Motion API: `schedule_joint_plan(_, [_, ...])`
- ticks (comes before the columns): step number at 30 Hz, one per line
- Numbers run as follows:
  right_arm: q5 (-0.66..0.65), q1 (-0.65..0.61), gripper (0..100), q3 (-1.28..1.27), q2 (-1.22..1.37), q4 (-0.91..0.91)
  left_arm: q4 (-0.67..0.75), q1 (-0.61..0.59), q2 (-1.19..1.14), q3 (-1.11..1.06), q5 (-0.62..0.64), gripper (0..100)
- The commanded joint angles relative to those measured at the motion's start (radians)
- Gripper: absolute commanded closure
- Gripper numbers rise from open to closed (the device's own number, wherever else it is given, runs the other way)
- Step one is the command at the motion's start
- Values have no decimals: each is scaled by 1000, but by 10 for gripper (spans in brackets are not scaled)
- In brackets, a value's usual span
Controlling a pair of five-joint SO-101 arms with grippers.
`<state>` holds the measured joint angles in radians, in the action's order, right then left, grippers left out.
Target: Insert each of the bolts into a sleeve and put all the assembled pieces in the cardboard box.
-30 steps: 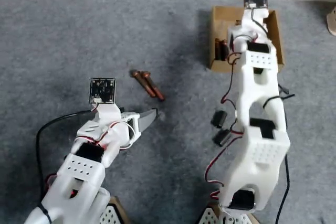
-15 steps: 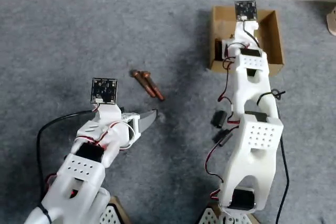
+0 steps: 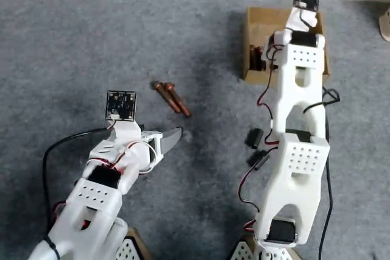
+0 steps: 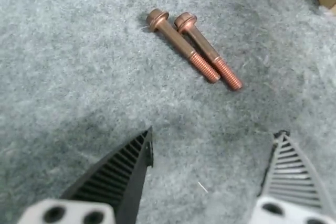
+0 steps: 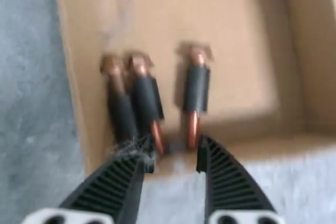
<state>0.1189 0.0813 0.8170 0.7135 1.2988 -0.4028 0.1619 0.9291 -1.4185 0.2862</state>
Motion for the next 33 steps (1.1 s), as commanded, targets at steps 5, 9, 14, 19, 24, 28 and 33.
schedule_joint_plan(5, [187, 4, 882, 151, -93, 344, 20, -2, 2, 4, -15, 666])
schedule_joint_plan(9, [206, -13, 882, 196, -97, 466, 20, -2, 2, 4, -15, 666])
schedule_joint_plan(14, [206, -7, 885, 194, -171, 466, 20, -2, 2, 4, -15, 666])
schedule_joint_plan(19, [198, -36, 954, -4, -351, 463, 20, -2, 2, 4, -15, 666])
schedule_joint_plan(24, [198, -47, 892, -294, -403, 380, 20, -2, 2, 5, -15, 666])
schedule_joint_plan(28, [206, -47, 882, -461, -406, 280, 20, -1, 2, 5, -15, 666])
schedule_joint_plan(33, [207, -53, 882, -591, -407, 205, 20, -1, 2, 5, -15, 666])
